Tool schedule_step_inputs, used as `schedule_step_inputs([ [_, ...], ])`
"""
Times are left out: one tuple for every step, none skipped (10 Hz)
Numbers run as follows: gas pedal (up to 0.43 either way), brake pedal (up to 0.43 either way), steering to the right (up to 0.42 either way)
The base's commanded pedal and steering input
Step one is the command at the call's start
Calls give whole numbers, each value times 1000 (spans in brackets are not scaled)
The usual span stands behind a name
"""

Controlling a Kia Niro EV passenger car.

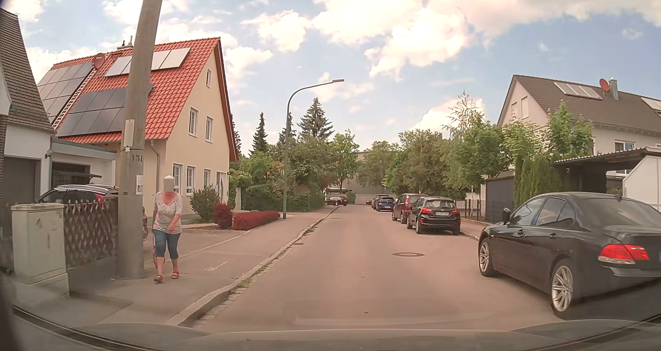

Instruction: Follow the waypoints while adhering to traffic rules and regulations

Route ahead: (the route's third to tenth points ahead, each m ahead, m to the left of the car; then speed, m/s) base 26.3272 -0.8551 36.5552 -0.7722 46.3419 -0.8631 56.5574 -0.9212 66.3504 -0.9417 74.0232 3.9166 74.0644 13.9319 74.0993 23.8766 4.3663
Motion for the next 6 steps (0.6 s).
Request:
schedule_step_inputs([
  [138,24,7],
  [138,18,8],
  [138,18,8],
  [138,18,8],
  [138,18,8],
  [138,18,8],
])
